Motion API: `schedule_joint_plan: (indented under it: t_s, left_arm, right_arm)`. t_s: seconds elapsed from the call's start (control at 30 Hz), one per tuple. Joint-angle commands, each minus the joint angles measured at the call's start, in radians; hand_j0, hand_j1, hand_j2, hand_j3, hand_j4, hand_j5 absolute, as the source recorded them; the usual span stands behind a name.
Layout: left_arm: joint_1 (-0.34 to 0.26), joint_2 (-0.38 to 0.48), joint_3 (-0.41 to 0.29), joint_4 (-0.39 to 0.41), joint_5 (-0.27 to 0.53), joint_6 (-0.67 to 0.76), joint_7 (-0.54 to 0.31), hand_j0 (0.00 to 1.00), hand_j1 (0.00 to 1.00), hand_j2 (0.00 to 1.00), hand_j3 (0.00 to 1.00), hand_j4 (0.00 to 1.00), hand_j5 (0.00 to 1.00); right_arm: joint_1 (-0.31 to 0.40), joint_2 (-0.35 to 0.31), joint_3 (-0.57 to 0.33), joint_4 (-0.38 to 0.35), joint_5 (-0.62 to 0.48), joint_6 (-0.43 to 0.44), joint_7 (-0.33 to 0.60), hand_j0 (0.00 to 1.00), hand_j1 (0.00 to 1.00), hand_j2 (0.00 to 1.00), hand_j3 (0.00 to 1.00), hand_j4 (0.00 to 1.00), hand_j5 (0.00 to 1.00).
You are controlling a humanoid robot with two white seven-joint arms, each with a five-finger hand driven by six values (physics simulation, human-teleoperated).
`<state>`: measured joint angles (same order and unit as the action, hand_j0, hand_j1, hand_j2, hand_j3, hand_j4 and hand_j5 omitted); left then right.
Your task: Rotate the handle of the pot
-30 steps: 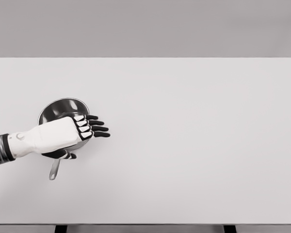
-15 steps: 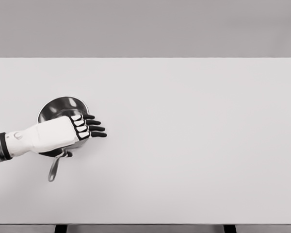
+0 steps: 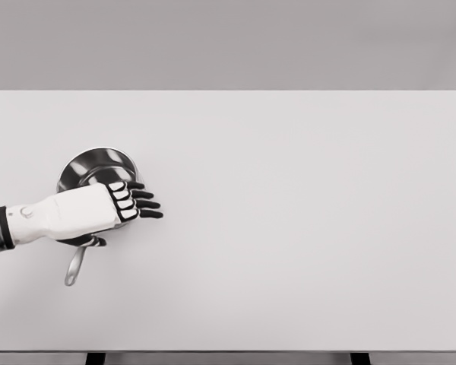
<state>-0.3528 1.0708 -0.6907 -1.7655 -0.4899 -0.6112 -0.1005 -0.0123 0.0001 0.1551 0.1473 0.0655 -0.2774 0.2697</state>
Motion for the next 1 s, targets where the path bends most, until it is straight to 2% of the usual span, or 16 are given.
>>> schedule_joint_plan:
  t_s: [0.0, 0.43, 0.97]
  left_arm:
    - [0.0, 0.001, 0.0, 0.0, 0.001, 0.0, -0.008, 1.0, 1.0, 1.0, 1.0, 1.0, 1.0]
    - [-0.002, 0.015, 0.042, 0.0, -0.015, 0.0, -0.01, 1.0, 1.0, 1.0, 1.0, 1.0, 1.0]
    - [0.003, 0.024, 0.056, -0.002, -0.012, 0.0, -0.008, 1.0, 1.0, 1.0, 1.0, 1.0, 1.0]
  right_arm:
    - [0.0, 0.0, 0.0, 0.0, 0.0, 0.0, 0.0, 1.0, 1.0, 1.0, 1.0, 1.0, 1.0]
    - [0.0, 0.0, 0.0, 0.0, 0.0, 0.0, 0.0, 1.0, 1.0, 1.0, 1.0, 1.0, 1.0]
    - [0.0, 0.0, 0.0, 0.0, 0.0, 0.0, 0.0, 1.0, 1.0, 1.0, 1.0, 1.0, 1.0]
